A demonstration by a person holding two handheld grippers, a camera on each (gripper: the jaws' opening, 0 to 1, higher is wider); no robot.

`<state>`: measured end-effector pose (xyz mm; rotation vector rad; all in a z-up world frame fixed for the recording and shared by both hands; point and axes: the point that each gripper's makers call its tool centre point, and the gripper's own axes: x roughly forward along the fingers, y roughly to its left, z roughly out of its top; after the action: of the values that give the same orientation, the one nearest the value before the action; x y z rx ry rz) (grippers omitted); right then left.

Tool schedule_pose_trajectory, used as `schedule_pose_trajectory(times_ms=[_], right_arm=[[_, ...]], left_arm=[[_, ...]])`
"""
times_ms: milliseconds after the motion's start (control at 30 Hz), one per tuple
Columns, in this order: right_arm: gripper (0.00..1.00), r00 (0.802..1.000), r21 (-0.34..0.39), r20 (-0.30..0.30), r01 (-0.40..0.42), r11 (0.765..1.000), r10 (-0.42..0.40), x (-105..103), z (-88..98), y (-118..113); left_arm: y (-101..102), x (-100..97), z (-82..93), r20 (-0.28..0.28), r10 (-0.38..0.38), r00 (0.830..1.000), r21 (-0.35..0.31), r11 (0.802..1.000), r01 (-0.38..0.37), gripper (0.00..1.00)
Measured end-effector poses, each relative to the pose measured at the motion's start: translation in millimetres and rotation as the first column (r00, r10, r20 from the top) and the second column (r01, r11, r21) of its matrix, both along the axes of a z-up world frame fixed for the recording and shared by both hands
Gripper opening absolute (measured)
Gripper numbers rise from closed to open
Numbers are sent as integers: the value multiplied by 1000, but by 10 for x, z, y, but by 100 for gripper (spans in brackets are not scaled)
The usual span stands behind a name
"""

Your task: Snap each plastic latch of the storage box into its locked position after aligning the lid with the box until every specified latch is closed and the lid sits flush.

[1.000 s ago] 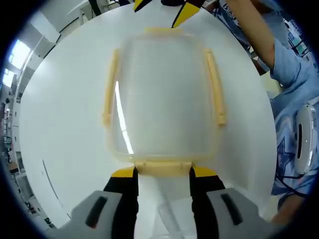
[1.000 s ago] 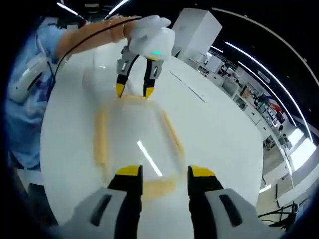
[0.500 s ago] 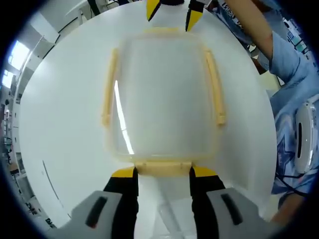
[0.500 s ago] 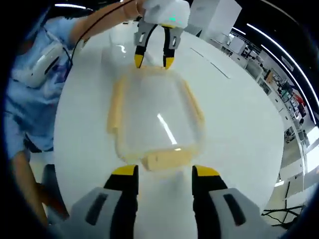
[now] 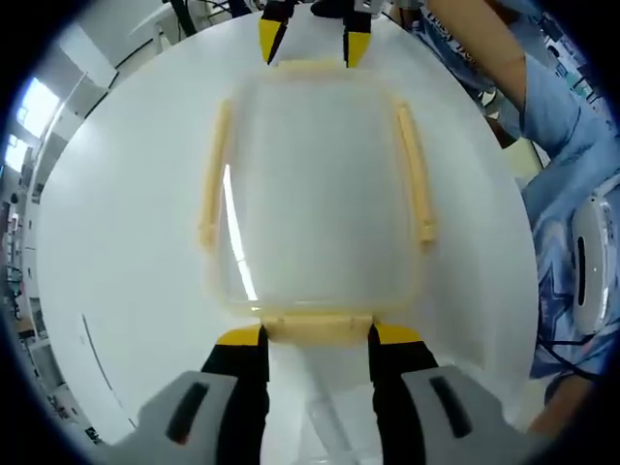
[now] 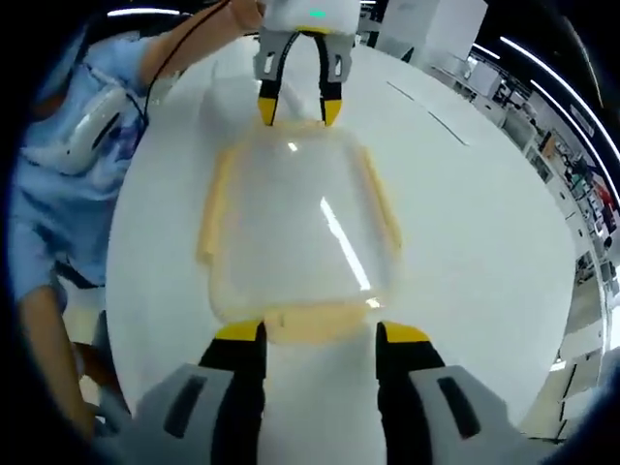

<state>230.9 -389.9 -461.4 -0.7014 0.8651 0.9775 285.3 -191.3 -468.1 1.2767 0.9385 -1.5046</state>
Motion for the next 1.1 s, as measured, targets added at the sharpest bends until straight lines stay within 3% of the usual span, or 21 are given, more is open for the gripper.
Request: schedule_pose_trajectory(times_ms=[267,400,767,900,1100], right_arm=[[44,993,-57,-87,-85,995,80,22,-25,27],[41,977,-49,-185,-121,991,110,-47,-42,111],[41,979,-87,-183,-106,991,88,-70,-1,64],[42,973,-164,-219,-111,980,74,-77,-14,66],[42,967,-226,-246,-121,967,63,-70,-41,92]], left_arm=[[-13,0,11,-17,-4,1000,-50,999,3,40],[-25,3,13,-34,-7,999,-100,995,4,41],[-46,-23,-12,-40,-3,999,-115,993,-1,41],[-36,-25,-12,-39,1,999,-111,994,-5,41],[-16,-22,-8,-36,14,999,-100,995,-18,41]])
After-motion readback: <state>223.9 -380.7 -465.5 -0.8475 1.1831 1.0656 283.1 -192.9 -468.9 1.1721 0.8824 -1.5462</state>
